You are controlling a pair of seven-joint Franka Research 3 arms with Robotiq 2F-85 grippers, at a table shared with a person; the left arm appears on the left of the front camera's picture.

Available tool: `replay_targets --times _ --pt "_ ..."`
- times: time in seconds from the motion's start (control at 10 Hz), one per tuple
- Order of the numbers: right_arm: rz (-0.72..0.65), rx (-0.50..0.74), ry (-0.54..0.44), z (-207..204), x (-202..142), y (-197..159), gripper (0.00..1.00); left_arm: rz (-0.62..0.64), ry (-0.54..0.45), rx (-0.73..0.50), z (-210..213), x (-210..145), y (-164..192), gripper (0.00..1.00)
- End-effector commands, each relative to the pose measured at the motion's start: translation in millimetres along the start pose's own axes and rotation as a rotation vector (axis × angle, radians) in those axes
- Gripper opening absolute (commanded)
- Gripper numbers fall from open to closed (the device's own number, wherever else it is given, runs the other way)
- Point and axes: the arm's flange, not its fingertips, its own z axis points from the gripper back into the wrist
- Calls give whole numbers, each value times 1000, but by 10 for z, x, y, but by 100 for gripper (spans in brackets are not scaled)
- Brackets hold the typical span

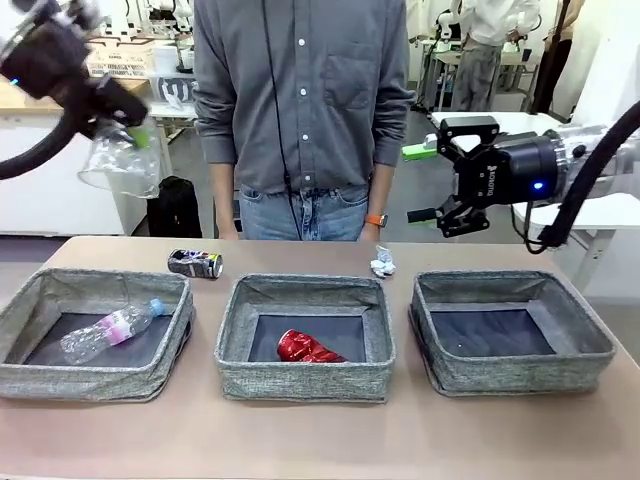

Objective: Sort the waste into the appropriate baskets.
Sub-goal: Pick up the waste item pointed out by the person.

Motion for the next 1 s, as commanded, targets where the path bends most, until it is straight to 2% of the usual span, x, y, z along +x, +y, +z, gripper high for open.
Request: replay_targets --times 0.0,0.1,0.3,0.4,0.5,0.6,0.7,0.9 --pt "14 18 2 5 22 6 100 125 169 113 -252 220 -502 23" --pt "14 18 2 5 22 6 100 134 239 151 -393 279 -883 23" --pt "14 18 2 5 22 6 100 13 325 105 -534 419 -1577 23" --pt "14 18 2 5 22 6 100 -5 401 119 -563 531 -1801 23" --pt "14 18 2 5 22 6 100 59 502 135 -492 682 -1916 23" --pt "14 18 2 5 22 6 100 118 506 147 -411 806 -1991 23" --pt "14 18 2 5 22 6 100 147 449 213 -369 868 -2050 23" --pt "14 18 2 5 22 6 100 173 496 187 -304 957 -2199 23"
